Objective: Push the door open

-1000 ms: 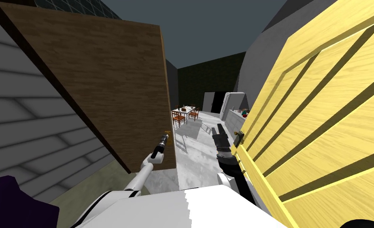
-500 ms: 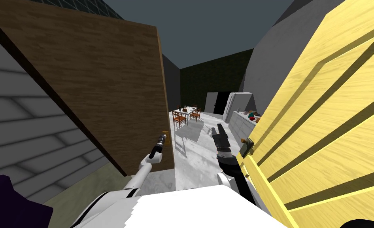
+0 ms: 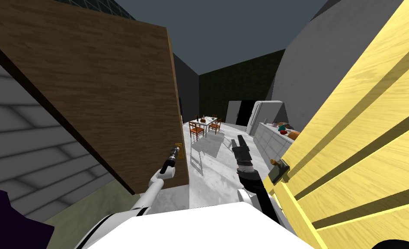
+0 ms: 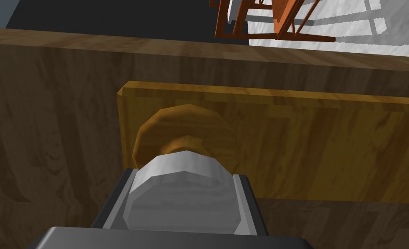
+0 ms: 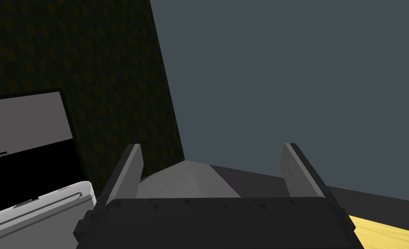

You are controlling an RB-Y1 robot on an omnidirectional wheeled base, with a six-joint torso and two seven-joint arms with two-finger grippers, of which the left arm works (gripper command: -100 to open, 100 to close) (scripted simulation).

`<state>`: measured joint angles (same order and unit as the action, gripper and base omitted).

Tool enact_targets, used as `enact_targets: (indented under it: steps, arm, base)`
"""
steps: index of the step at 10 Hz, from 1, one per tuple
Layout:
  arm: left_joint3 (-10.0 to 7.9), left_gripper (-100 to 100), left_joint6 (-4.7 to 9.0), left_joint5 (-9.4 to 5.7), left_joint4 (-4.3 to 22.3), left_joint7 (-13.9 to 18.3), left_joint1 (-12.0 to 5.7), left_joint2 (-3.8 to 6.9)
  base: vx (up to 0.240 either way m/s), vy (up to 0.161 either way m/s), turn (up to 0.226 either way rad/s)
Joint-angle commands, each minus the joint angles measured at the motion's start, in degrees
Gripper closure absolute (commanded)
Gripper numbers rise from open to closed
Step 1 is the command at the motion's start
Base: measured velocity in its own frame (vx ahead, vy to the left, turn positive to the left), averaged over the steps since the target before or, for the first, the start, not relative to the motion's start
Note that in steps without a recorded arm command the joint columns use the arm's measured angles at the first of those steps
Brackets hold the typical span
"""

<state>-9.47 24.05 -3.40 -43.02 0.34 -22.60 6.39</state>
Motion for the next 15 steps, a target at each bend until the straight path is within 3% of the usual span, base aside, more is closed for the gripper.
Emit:
enact_targets:
  steps: [1,3,15]
  arm:
    - [-0.96,100,0.40,-0.25,0.17,-0.39,-0.44,0.00]
    - [-1.01,100,-0.03,-0.23,-0.18,-0.45,0.07,-0.04]
    - [-7.97,100,0.44,-2.30,0.36,-2.51,0.47,2.39]
  base:
    - [0.163,-0.085,0.045]
    - [0.102,-0.060,0.040]
    - [0.185,-0.095,0.064]
